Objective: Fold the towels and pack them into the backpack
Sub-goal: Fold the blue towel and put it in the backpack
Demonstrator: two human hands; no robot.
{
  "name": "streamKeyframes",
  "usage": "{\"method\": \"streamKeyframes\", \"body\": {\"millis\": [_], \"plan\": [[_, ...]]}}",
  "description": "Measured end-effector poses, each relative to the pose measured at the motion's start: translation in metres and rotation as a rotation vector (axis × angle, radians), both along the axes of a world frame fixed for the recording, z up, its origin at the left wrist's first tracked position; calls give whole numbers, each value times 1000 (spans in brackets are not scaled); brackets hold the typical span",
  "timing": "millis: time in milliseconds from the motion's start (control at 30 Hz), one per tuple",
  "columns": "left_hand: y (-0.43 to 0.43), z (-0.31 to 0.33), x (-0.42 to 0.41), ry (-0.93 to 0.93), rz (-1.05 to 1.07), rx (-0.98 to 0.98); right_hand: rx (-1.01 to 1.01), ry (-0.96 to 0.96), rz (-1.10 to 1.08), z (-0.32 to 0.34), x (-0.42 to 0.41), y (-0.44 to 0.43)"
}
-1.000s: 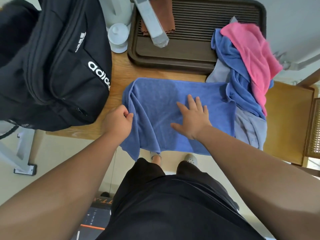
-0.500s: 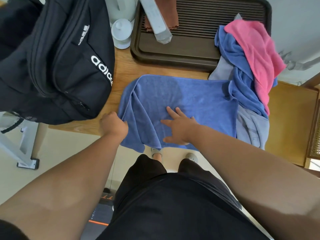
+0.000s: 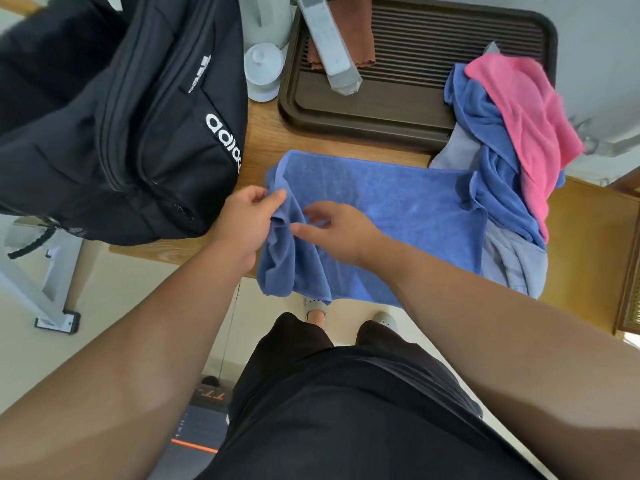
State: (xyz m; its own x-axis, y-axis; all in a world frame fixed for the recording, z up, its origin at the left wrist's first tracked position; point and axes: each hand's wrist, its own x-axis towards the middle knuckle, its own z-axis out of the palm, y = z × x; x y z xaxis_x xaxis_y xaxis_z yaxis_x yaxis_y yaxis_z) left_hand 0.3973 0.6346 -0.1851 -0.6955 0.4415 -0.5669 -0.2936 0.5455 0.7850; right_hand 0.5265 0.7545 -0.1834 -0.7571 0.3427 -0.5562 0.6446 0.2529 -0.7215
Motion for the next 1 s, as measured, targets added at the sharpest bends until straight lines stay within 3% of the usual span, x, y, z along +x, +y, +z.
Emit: {"method": "streamKeyframes", "body": {"millis": [133, 200, 367, 500, 667, 800, 867, 1000], "plan": [[17, 15, 20, -242, 4, 208, -350, 59, -315, 1, -11, -9], [17, 13, 27, -221, -1, 206, -459, 79, -547, -6, -11, -5], [-1, -14, 49, 51, -251, -66, -502, 53, -807, -13, -10, 11], [-14, -33, 62, 485, -499, -368, -613, 134, -885, -9, -10, 21], [-9, -38, 69, 608, -522, -356, -631, 152, -887, -5, -8, 30], [-5, -24, 70, 515, -304, -285, -557, 104, -868, -6, -4, 44], [-11, -13, 63, 517, -216, -271, -453, 43, -766, -5, -7, 52], [-29, 6, 39, 711, -174, -323, -281, -31, -489, 10, -28, 60]]}}
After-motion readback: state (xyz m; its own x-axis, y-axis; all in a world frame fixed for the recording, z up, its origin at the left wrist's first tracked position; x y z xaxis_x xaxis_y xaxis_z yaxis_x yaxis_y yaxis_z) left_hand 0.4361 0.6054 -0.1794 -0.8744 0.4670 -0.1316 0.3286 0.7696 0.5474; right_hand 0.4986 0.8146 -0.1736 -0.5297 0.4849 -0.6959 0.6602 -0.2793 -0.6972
